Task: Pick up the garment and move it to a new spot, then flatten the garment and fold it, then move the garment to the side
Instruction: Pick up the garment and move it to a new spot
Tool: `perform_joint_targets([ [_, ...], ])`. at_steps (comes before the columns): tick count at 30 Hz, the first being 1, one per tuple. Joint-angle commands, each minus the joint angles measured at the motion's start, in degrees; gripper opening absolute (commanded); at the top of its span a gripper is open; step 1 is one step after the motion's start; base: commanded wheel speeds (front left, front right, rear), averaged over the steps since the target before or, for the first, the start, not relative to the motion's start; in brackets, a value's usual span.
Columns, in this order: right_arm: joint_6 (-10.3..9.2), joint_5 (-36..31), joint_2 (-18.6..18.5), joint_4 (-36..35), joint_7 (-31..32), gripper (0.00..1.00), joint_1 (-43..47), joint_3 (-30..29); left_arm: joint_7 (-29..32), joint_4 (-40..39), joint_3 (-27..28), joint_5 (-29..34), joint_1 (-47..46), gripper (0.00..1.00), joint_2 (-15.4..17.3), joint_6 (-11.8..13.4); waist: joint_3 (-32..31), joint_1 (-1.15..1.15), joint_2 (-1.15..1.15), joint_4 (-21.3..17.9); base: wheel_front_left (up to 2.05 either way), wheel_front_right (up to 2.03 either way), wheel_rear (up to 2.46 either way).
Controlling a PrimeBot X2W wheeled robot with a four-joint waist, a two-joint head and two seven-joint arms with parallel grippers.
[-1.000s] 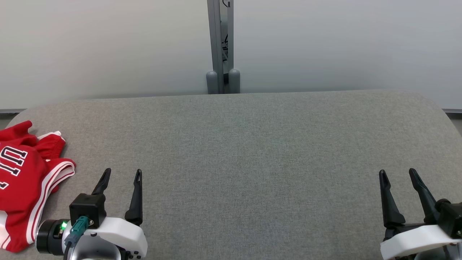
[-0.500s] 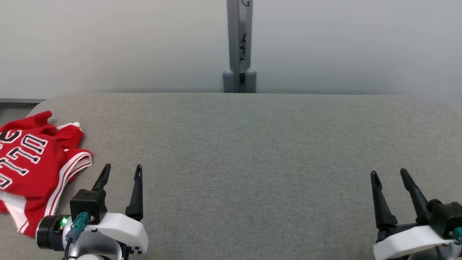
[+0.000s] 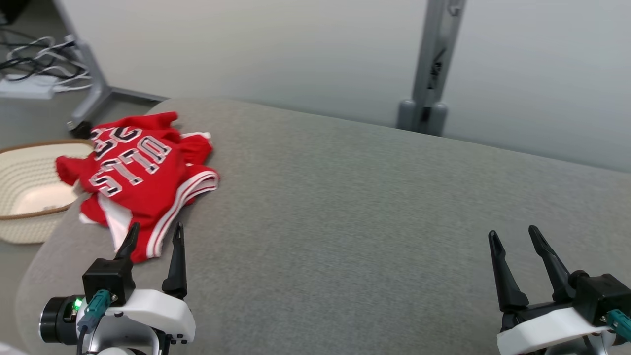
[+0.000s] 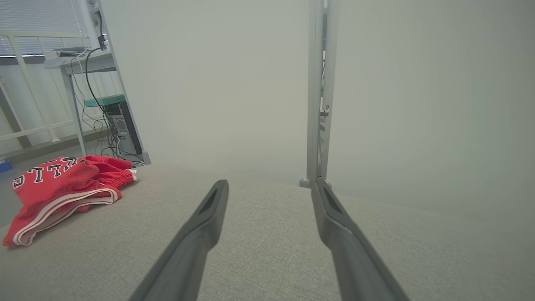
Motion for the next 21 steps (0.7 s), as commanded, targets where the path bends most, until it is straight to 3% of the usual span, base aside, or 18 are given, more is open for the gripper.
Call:
perform_joint_targets([
  [1, 0.13, 0.49, -0.3, -0.17, -0.38, 1.0, -0.1, -0.08, -0.14, -0.35, 0.06, -0.08, 0.43, 1.0, 0.06, 0.28, -0.04, 0.0, 0.0, 3.75, 0.0, 0.0, 0.0],
  [10, 0.13, 0.61, -0.3, 0.17, -0.93, 1.0, -1.18, -0.5, 0.36, -1.28, -0.38, -0.96, 1.24, 1.0, 0.0, 0.36, -0.15, 0.0, 0.0, 10.2, 0.0, 0.0, 0.0],
  [21, 0.13, 0.4, -0.3, 0.68, -1.52, 1.0, -2.31, -0.47, 0.3, -1.66, -0.84, -1.27, 1.67, 1.0, -0.14, 1.04, 0.13, 0.0, 0.0, 11.92, 0.0, 0.0, 0.0],
])
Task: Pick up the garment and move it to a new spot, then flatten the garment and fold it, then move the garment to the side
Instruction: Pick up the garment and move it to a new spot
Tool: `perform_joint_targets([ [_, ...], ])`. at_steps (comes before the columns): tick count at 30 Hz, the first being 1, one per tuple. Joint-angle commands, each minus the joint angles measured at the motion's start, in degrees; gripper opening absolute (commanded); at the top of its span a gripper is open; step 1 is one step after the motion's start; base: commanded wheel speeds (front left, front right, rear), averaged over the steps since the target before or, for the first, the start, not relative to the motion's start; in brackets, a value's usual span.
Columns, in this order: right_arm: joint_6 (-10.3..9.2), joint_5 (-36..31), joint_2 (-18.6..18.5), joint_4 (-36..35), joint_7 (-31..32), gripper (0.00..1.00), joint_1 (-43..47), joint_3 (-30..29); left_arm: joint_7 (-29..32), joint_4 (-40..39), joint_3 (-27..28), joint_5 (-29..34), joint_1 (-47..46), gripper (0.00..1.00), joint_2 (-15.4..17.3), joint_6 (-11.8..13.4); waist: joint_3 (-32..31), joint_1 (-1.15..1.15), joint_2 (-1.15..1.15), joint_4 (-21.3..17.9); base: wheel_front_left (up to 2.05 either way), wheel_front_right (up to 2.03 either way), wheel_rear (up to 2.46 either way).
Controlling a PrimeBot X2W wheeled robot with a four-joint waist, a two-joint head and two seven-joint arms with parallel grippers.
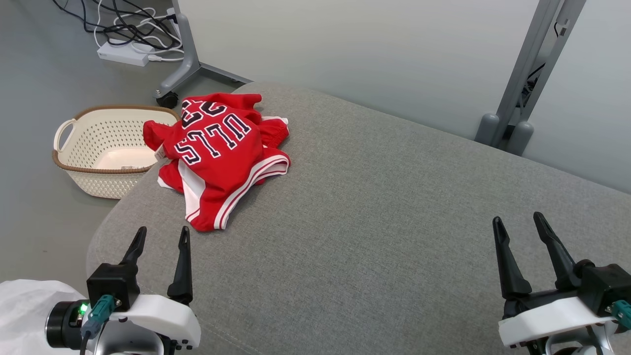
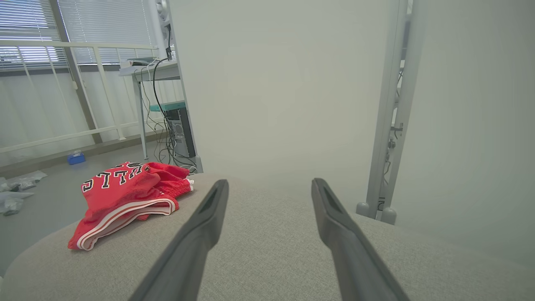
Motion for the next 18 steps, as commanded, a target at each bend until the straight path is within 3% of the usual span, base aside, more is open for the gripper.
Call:
perform_joint_targets([
  [1, 0.13, -0.02, -0.3, 0.37, -0.49, 1.0, -0.1, 0.13, -0.26, -0.15, 0.06, -0.33, 0.38, 1.0, -0.02, 0.32, 0.02, 0.0, 0.0, -0.02, 0.0, 0.0, 0.0],
  [13, 0.13, 0.3, -0.3, 0.98, -0.78, 1.0, 0.14, -0.13, -0.68, -0.31, 0.15, -0.97, -0.41, 1.0, 0.44, 0.8, -0.14, 0.0, 0.0, -0.16, 0.0, 0.0, 0.0],
  [18, 0.13, 0.49, -0.3, 1.22, -1.07, 1.0, -0.14, -0.47, -0.7, -1.45, 0.26, -1.13, -2.88, 1.0, 1.56, -0.34, -0.18, 0.0, 0.0, -0.21, 0.0, 0.0, 0.0],
])
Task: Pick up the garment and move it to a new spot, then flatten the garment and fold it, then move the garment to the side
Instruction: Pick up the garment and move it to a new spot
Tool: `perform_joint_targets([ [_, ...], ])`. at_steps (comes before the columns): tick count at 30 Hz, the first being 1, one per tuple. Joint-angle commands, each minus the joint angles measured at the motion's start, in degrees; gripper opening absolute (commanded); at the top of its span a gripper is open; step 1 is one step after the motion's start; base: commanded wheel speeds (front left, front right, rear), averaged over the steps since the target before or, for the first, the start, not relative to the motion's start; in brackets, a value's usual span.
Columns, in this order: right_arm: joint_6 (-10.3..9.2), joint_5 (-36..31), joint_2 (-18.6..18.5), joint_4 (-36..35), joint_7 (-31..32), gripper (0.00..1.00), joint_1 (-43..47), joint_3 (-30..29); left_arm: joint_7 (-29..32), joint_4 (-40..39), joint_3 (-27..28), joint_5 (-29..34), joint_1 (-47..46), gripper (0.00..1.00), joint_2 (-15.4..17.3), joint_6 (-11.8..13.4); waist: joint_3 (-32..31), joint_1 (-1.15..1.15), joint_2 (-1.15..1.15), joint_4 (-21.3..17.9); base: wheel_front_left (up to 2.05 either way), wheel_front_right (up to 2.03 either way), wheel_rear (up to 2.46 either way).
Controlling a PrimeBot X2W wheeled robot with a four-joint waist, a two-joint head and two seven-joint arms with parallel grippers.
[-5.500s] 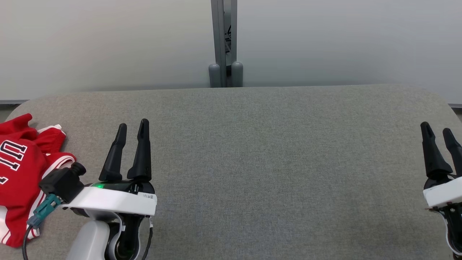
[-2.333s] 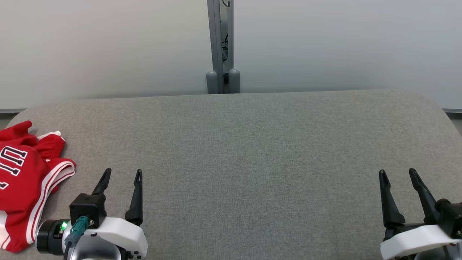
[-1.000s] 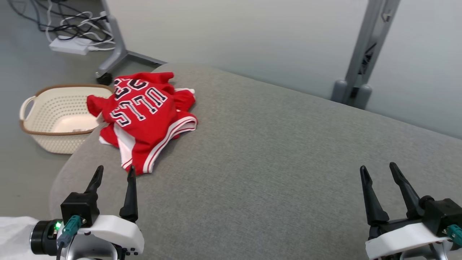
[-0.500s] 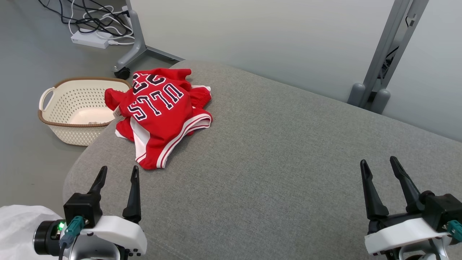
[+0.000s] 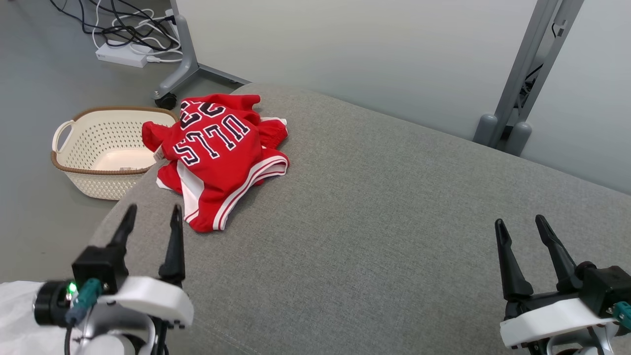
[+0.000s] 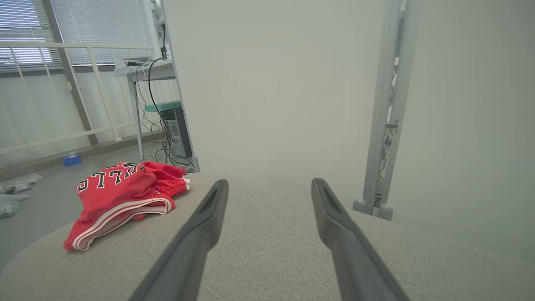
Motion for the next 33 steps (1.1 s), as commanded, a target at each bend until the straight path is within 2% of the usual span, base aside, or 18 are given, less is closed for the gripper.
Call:
perform_joint_targets([
  [1, 0.13, 0.16, -0.3, 0.07, -0.5, 1.0, -0.04, -0.15, 0.49, -0.8, 0.21, 0.17, -2.28, 1.0, 0.88, -0.44, -0.05, 0.0, 0.0, -0.04, 0.0, 0.0, 0.0],
  [5, 0.13, 0.42, -0.3, 0.15, -0.66, 1.0, 0.2, 0.0, 2.4, -1.56, -0.1, 0.62, -7.76, 1.0, 2.85, -1.84, -0.2, 0.0, 0.0, -0.28, 0.0, 0.0, 0.0],
  [10, 0.13, -0.17, -0.32, -0.51, -0.04, 1.0, 0.31, 0.63, 5.26, 1.41, 0.95, -0.05, -15.92, 1.0, 5.35, -3.52, 0.63, 0.0, 0.0, -2.63, 0.0, 0.0, 0.0],
  [15, 0.13, -1.32, -0.3, -1.59, 1.53, 1.0, -0.31, 1.04, 8.65, 11.59, 2.44, -2.97, -22.37, 1.0, 7.02, -5.48, 3.29, 0.0, 0.0, -5.92, 0.0, 0.0, 0.0],
  [16, 0.13, -1.89, -0.36, -2.58, 2.23, 1.0, -1.04, 0.74, 10.29, 17.22, 2.55, -4.25, -24.13, 1.0, 6.94, -6.18, 5.01, 0.0, 0.0, -7.11, 0.0, 0.0, 0.0],
  [21, 0.13, -3.54, -0.34, -4.55, 4.37, 1.0, -2.74, 1.28, 13.2, 31.02, 2.52, -6.31, -28.24, 1.0, 7.25, -7.82, 9.77, 0.0, 0.0, -9.9, 0.0, 0.0, 0.0],
  [30, 0.13, -4.87, -0.64, -6.6, 5.96, 1.0, -5.86, 2.39, 12.2, 46.97, 2.98, -8.05, -34.21, 1.0, 7.07, -9.06, 16.41, 0.0, 0.0, -13.15, 0.0, 0.0, 0.0],
  [33, 0.13, -5.08, -0.98, -6.94, 6.37, 1.0, -6.91, 2.71, 10.54, 51.26, 3.52, -8.36, -36.18, 1.0, 7.6, -8.68, 18.3, 0.0, 0.0, -14.24, 0.0, 0.0, 0.0],
])
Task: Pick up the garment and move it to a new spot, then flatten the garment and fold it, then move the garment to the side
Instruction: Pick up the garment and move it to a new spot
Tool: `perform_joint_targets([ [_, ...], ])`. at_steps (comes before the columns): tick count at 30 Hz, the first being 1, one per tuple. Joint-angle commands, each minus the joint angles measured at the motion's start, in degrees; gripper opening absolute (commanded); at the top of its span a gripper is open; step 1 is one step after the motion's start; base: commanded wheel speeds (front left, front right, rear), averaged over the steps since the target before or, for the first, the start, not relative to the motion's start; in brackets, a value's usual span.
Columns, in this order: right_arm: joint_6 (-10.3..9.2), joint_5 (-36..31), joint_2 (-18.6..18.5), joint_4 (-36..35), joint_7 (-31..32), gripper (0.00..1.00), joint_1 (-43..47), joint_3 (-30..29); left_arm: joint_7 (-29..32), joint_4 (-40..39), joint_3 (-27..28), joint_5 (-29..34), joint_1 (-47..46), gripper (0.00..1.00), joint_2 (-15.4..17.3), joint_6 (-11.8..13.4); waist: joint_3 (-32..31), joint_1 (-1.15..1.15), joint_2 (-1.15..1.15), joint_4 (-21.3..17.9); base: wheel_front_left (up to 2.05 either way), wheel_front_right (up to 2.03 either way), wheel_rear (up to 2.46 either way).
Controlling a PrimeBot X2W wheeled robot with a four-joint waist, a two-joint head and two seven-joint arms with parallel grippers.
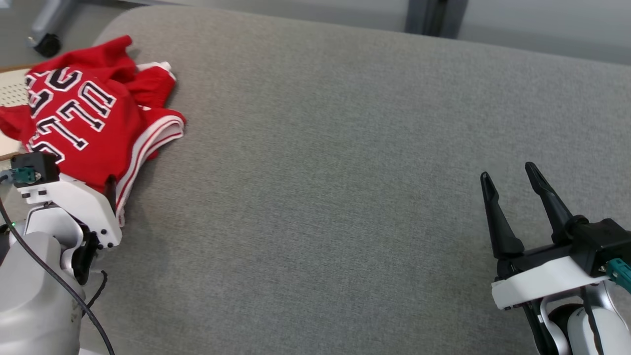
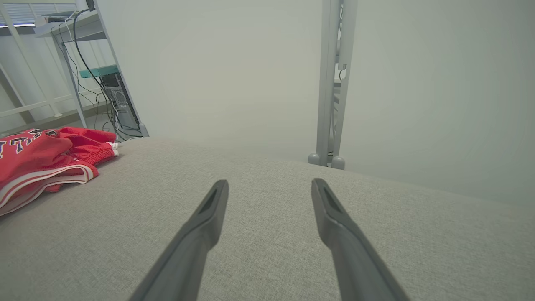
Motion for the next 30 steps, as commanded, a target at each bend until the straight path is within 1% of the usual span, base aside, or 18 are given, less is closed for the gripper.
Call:
perform_joint_targets([
  [1, 0.13, -0.45, -0.34, -0.11, 0.37, 1.0, -0.81, 0.09, -0.34, 1.21, 0.22, -0.04, -1.24, 1.0, 0.67, 0.18, 2.06, 0.0, 0.0, -1.75, 0.0, 0.0, 0.0],
  [3, 0.13, -0.55, -0.59, -0.3, 0.32, 1.0, -1.11, 0.03, -1.69, 3.58, 0.59, -0.37, -2.48, 1.0, 0.83, 0.4, 2.86, 0.0, 0.0, -2.3, 0.0, 0.0, 0.0],
  [4, 0.13, -0.53, -0.73, -0.3, 0.32, 1.0, -1.28, -0.09, -2.55, 4.63, 0.62, -0.41, -3.11, 0.45, 0.84, 0.35, 3.18, 0.0, 0.0, -2.46, 0.0, 0.0, 0.0],
  [5, 0.13, -0.56, -0.81, -0.31, 0.26, 1.0, -1.48, -0.16, -3.38, 5.53, 0.88, -0.75, -3.61, 0.0, 0.89, 0.26, 3.39, 0.0, 0.0, -2.62, 0.0, 0.0, 0.0],
  [7, 0.13, -0.63, -0.81, -0.3, 0.15, 1.0, -1.67, -0.41, -5.72, 6.79, 1.12, -0.7, -4.57, 0.0, 1.5, 0.35, 3.56, 0.0, 0.0, -2.8, 0.0, 0.0, 0.0],
  [9, 0.13, -0.61, -0.79, -0.19, -0.06, 1.0, -1.41, -1.05, -8.1, 7.65, 1.22, -0.89, -5.58, 0.0, 1.49, -0.08, 3.42, 0.0, 0.0, -2.64, 0.0, 0.0, 0.0],
  [12, 0.13, -0.68, -0.68, 0.03, -0.22, 1.0, -0.8, -1.97, -12.06, 7.82, 1.22, -0.67, -7.16, 0.0, 2.0, -0.25, 2.57, 0.0, 0.0, -2.15, 0.0, 0.0, 0.0],
  [15, 0.13, -0.89, -0.43, 0.29, -0.59, 1.0, -0.45, -2.5, -16.4, 6.63, 1.07, -0.13, -8.49, 0.0, 2.57, 0.07, 0.98, 0.0, 0.0, -1.74, 0.0, 0.0, 0.0],
  [19, 0.13, -0.91, -0.07, 0.72, -1.19, 1.0, 0.36, -3.32, -21.32, 3.17, 0.81, 0.52, -9.37, 0.0, 2.97, 0.62, -1.9, 0.0, 0.0, -1.5, 0.0, 0.0, 0.0],
  [22, 0.13, -0.76, 0.17, 1.03, -1.51, 1.0, 0.95, -3.72, -22.95, -1.29, 0.18, 1.04, -8.29, 0.0, 2.54, 0.79, -4.36, 0.0, 0.0, -1.77, 0.0, 0.0, 0.0],
  [25, 0.13, -0.48, 0.38, 1.39, -1.78, 1.0, 2.03, -4.04, -23.62, -7.66, -0.18, 0.91, -5.44, 0.0, 1.52, 1.32, -6.58, 0.0, 0.0, -2.42, 0.0, 0.0, 0.0],
  [27, 0.13, -0.26, 0.43, 1.49, -1.99, 1.0, 2.41, -4.12, -23.38, -13.18, -0.63, 1.11, -2.78, 0.0, 0.79, 2.01, -7.88, 0.0, 0.0, -3.2, 0.0, 0.0, 0.0],
  [30, 0.12, 0.0, 0.47, 1.56, -1.91, 1.0, 3.21, -4.22, -21.02, -22.6, -2.04, 1.14, 2.72, 0.0, -0.94, 2.9, -9.3, 0.0, 0.0, -4.66, 0.0, 0.0, 0.0],
])
